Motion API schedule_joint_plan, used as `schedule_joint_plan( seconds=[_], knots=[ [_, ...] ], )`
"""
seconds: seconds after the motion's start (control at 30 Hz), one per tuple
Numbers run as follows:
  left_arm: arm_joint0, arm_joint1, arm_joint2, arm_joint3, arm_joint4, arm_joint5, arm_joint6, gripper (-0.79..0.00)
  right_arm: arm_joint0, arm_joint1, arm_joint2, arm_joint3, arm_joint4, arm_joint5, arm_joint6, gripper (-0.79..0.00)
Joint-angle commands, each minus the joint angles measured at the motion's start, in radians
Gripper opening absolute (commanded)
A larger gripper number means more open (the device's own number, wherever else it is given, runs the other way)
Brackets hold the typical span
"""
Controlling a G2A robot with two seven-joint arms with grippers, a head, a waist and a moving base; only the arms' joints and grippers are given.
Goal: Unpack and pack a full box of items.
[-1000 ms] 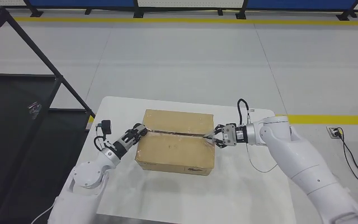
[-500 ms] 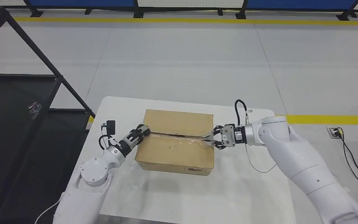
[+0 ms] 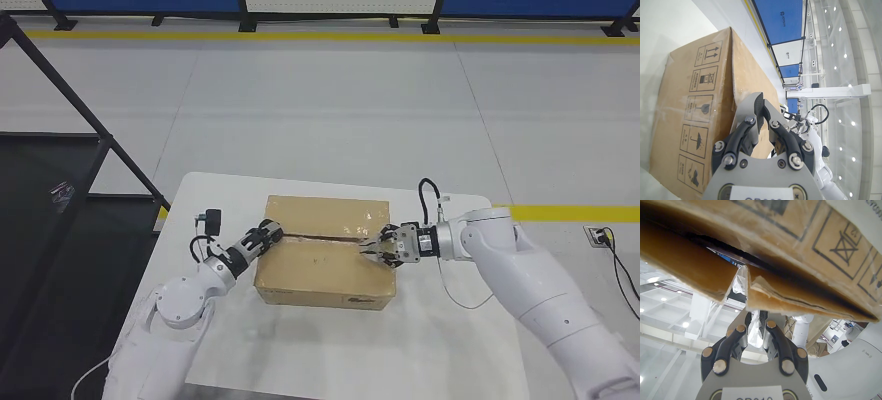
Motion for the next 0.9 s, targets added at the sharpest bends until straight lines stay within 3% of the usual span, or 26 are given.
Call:
schedule_joint_plan(
  seconds=[0.0,0.3,0.5,0.87],
  knots=[
    [0.006,0.001,-0.003,-0.012,0.005,0.003,0.002,-0.785,0.002,0.001,0.001,0.003,-0.001,-0.002,0.002,-0.640],
    [0.058,0.012,-0.066,-0.085,0.006,0.011,0.010,-0.785,0.010,0.006,0.010,0.010,-0.005,-0.002,0.002,-0.634],
    [0.060,0.009,-0.027,-0.125,0.022,0.024,-0.023,-0.785,0.013,0.007,0.008,0.010,-0.004,0.000,0.000,-0.634],
    [-0.079,-0.022,0.081,0.061,-0.017,0.036,-0.006,-0.785,0.014,0.012,0.007,0.012,-0.001,-0.003,0.003,-0.631]
  ],
)
